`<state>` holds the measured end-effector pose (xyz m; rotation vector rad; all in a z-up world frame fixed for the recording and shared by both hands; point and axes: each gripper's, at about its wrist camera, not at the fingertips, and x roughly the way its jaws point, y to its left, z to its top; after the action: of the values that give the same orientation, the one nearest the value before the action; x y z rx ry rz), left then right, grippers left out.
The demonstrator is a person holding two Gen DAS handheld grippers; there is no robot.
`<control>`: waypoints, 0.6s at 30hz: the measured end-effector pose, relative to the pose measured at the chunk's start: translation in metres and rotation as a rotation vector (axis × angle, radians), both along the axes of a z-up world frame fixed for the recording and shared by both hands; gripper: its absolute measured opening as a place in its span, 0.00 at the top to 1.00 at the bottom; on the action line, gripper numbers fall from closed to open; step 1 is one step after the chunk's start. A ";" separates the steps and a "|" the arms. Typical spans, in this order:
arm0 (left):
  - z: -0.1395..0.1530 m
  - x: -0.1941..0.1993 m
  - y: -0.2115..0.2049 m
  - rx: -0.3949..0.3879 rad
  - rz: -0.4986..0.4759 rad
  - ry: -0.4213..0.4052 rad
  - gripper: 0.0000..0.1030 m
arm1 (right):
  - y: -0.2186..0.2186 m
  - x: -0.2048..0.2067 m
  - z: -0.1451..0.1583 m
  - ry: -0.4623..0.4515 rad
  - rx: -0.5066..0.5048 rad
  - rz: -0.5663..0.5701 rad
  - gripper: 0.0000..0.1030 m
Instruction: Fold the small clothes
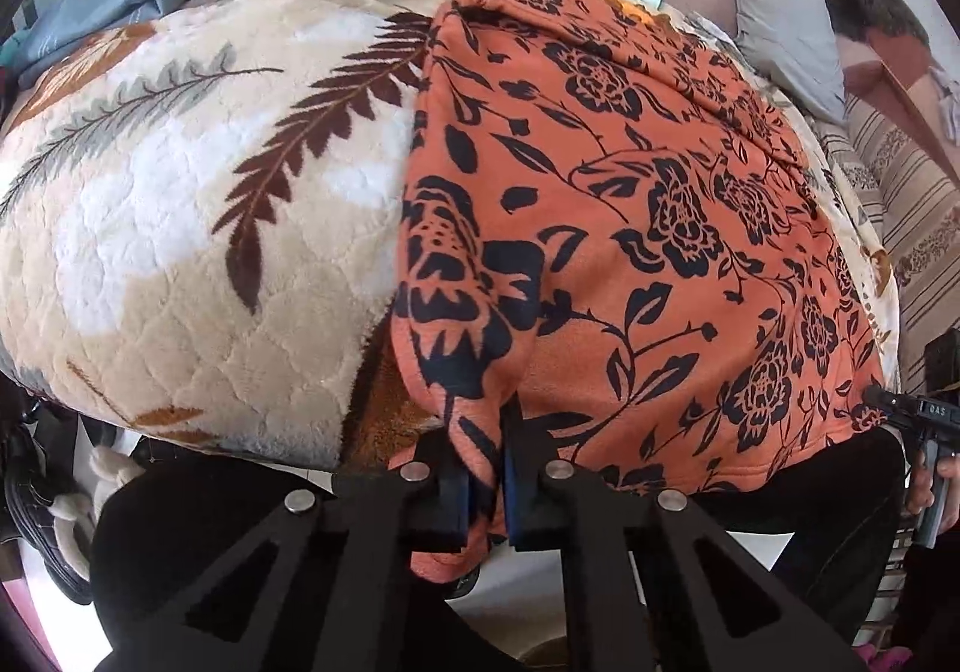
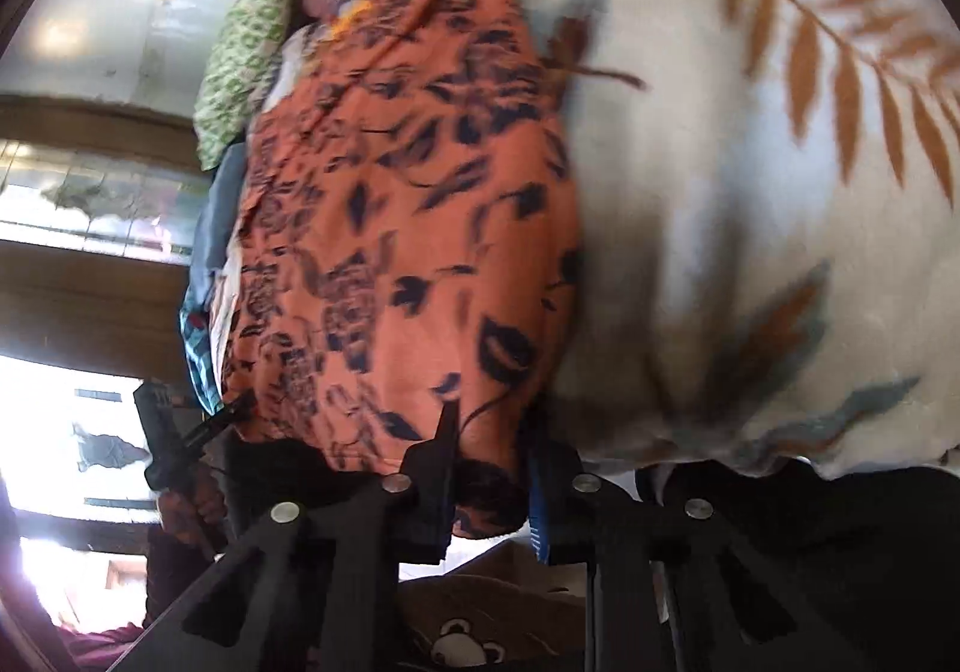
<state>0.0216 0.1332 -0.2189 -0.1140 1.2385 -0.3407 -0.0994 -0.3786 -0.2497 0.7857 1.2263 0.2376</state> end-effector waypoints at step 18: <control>0.015 0.010 -0.012 -0.030 -0.057 -0.012 0.95 | 0.008 0.017 0.025 -0.073 0.030 -0.066 0.88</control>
<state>0.0317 0.1211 -0.2036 -0.1026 1.2270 -0.4089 -0.0827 -0.3706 -0.2244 0.8351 1.1286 0.2293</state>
